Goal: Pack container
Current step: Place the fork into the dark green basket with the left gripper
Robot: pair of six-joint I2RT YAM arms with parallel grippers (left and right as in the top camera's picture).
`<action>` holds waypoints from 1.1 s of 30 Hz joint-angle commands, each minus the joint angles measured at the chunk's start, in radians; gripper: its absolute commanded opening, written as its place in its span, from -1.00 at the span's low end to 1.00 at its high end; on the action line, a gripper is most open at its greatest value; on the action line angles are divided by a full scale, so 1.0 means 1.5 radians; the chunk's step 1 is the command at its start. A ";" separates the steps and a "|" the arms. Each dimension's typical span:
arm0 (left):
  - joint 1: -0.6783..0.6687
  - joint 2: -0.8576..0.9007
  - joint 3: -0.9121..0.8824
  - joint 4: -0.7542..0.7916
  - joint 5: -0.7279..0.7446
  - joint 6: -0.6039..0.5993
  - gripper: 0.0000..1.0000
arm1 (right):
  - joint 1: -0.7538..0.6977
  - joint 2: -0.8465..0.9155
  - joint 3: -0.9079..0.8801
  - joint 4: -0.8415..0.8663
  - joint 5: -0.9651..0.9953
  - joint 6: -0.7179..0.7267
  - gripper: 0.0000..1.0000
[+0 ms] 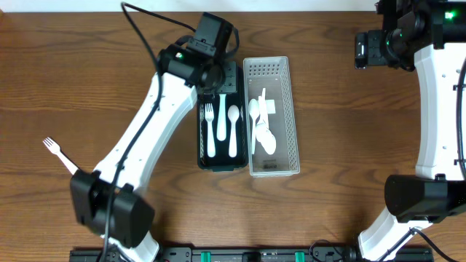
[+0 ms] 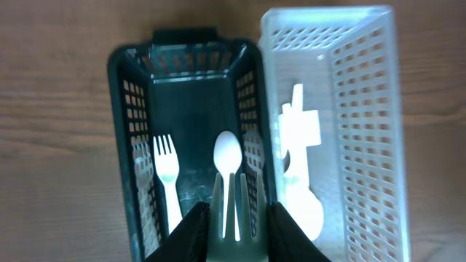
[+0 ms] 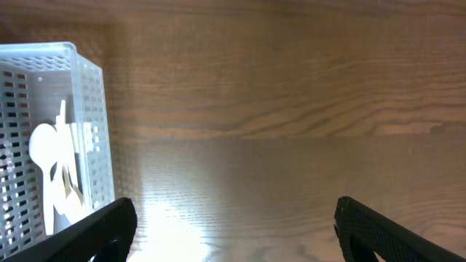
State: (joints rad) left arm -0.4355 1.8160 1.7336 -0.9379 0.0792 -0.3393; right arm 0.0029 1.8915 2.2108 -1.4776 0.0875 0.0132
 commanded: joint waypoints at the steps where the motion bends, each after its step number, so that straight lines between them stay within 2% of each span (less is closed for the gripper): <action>1: 0.001 0.058 -0.007 -0.002 -0.003 -0.022 -0.63 | -0.006 0.005 0.000 -0.006 0.009 -0.010 0.80; 8: 0.001 0.154 -0.007 -0.002 -0.003 -0.022 -0.61 | -0.006 0.005 0.000 -0.013 0.009 -0.010 0.81; 11: 0.001 0.169 -0.007 -0.003 -0.003 -0.022 -0.28 | -0.006 0.005 0.000 -0.013 0.009 -0.010 0.82; 15: 0.002 0.167 -0.007 0.001 -0.003 -0.020 -0.27 | -0.006 0.005 0.000 -0.012 0.009 -0.011 0.81; 22: 0.003 0.155 0.013 -0.003 -0.014 0.106 -0.33 | -0.007 0.005 0.000 -0.009 0.009 -0.015 0.82; 26: 0.003 0.105 0.043 -0.016 -0.081 0.149 -0.29 | -0.011 0.005 0.000 -0.009 0.009 -0.015 0.82; 31: 0.029 -0.020 0.064 -0.035 -0.218 0.176 0.18 | -0.017 0.005 0.000 -0.008 0.009 -0.020 0.83; 33: 0.068 -0.070 0.064 -0.054 -0.241 0.176 0.21 | -0.020 0.005 0.000 -0.007 0.009 -0.020 0.82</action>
State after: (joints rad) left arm -0.4076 1.8442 1.7927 -0.9909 -0.1356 -0.1116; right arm -0.0113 1.8915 2.2108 -1.4910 0.0872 0.0021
